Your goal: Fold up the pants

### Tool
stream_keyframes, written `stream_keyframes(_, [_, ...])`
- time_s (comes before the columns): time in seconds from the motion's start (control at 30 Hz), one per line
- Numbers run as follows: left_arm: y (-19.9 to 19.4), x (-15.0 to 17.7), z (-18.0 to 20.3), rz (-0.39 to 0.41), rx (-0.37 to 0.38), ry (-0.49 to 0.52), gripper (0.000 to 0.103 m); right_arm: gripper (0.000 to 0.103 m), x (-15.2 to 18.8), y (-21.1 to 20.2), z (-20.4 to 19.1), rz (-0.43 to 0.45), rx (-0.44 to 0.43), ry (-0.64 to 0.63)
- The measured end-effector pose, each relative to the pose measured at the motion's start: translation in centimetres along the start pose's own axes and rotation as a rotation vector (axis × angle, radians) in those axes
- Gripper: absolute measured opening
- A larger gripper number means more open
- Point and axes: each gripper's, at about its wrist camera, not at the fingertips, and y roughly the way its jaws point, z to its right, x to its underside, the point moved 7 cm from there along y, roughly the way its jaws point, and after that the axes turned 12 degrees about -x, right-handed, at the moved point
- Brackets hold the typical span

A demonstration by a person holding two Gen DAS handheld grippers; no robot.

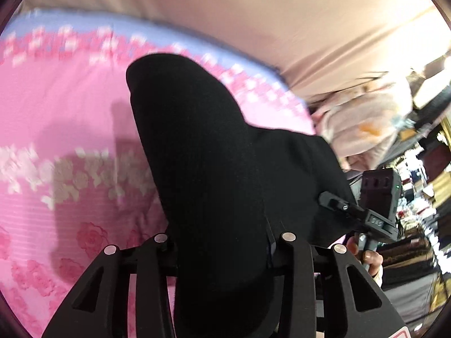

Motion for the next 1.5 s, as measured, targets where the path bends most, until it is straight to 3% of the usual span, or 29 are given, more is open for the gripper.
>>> stream_keyframes(0.23, [-11.0,-1.3,4.9,0.214,0.025,0.144,0.035,0.033,-2.0,-3.8,-9.8,0.108,-0.062,-0.177])
stream_keyframes(0.43, [-18.5,-4.8,8.9,0.415,0.014,0.257,0.035,0.033,-7.0,-6.8,-17.8,0.200,-0.092,-0.359])
stream_keyframes(0.57, [-21.1,-8.9,10.2,0.502,-0.003,0.274,0.035,0.033,-11.5,-7.5,-20.7,0.255,-0.095,-0.421])
stream_keyframes(0.7, [-20.9,-12.6,10.7,0.538,-0.035,0.278,0.035,0.033,-15.9,-6.6,-20.6,0.274,-0.086,-0.419])
stream_keyframes(0.87, [-16.9,-17.3,9.4,0.529,-0.099,0.259,0.035,0.033,-20.6,-2.9,-15.8,0.265,-0.084,-0.334])
stream_keyframes(1.03, [-9.4,-20.6,5.3,0.458,-0.185,0.215,0.035,0.033,-22.6,1.9,-8.7,0.235,-0.072,-0.230])
stream_keyframes(1.23, [1.1,-21.7,-0.4,0.368,-0.255,0.178,0.036,0.033,-22.7,7.7,0.9,0.180,-0.026,-0.114])
stream_keyframes(1.5, [12.4,-20.9,-7.1,0.202,-0.277,0.094,0.036,0.033,-20.7,13.8,11.3,0.085,0.043,0.021])
